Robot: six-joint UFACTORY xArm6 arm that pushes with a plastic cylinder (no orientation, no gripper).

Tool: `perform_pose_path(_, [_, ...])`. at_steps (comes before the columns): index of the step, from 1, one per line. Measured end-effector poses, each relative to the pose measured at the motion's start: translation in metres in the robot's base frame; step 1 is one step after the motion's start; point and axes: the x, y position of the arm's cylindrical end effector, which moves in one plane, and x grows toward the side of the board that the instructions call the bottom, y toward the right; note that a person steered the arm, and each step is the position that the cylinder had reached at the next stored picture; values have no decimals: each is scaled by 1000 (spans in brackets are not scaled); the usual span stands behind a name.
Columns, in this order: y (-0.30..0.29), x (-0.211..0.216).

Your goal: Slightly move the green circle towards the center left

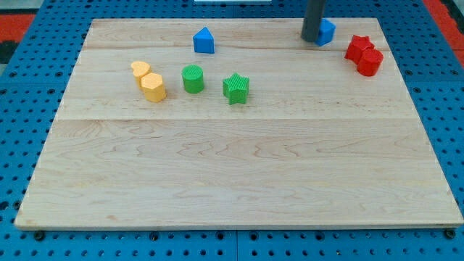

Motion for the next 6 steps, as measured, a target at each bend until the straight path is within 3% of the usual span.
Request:
perform_pose_path(1, [-29, 18])
perform_pose_path(2, [-97, 45])
perform_pose_path(3, [-82, 48])
perform_pose_path(4, [-118, 100])
perform_pose_path(5, [-238, 104])
perform_pose_path(6, [-276, 79])
